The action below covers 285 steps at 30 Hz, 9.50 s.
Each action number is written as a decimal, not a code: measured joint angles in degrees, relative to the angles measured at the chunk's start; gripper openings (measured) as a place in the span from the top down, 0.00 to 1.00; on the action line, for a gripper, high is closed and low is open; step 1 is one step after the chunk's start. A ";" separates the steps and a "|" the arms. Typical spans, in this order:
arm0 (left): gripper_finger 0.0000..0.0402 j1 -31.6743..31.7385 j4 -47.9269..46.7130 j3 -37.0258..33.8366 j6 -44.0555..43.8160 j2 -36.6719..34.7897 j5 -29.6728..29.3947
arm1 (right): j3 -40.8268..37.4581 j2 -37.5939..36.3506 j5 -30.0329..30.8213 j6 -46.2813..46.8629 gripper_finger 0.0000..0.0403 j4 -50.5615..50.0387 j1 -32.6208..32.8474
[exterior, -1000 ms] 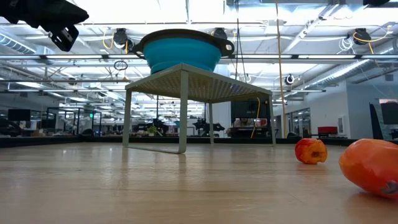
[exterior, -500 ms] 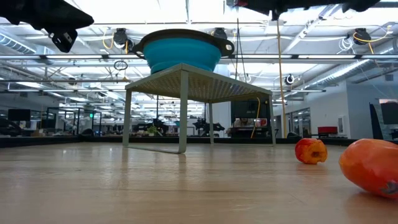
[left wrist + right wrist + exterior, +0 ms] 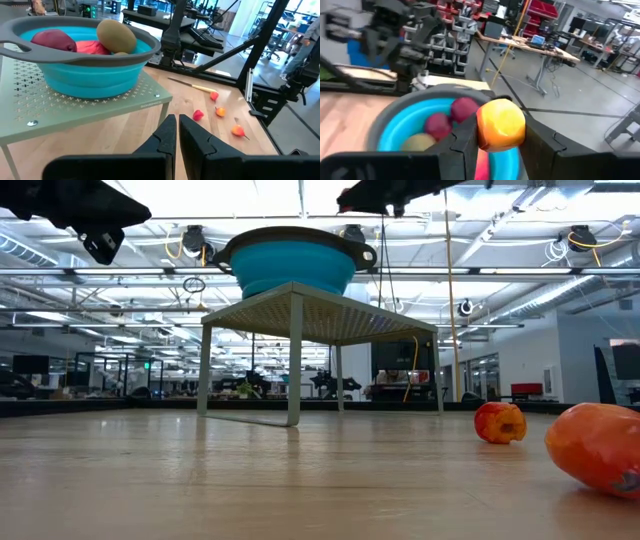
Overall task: Pick & Place Fruit
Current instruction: Put the peach into the collapsible colander on the shelf, then put the knife on the shelf
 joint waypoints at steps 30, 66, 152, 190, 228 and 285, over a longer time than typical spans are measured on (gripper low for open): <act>0.95 -0.01 -0.35 0.00 -1.36 0.00 -2.41 | 12.67 14.38 -13.82 21.41 0.72 -8.51 -9.32; 0.95 -0.02 -0.81 0.00 -1.33 0.00 -3.02 | 12.58 16.18 -16.29 23.11 0.69 -10.98 -9.80; 0.95 -0.02 -4.31 0.00 -1.32 -0.02 -2.51 | -10.71 -10.54 7.84 56.98 1.00 -38.45 44.91; 0.95 -0.01 -6.32 0.00 -2.27 0.00 -3.08 | -19.03 -14.75 -8.96 121.18 1.00 -58.68 49.12; 0.95 0.00 -6.27 0.00 -2.43 -0.02 -1.33 | -27.38 -14.27 -19.90 141.56 1.00 -50.44 49.12; 0.95 -0.01 -6.25 0.00 -2.64 0.00 -1.22 | -18.53 0.52 -11.75 145.47 0.71 -54.80 54.61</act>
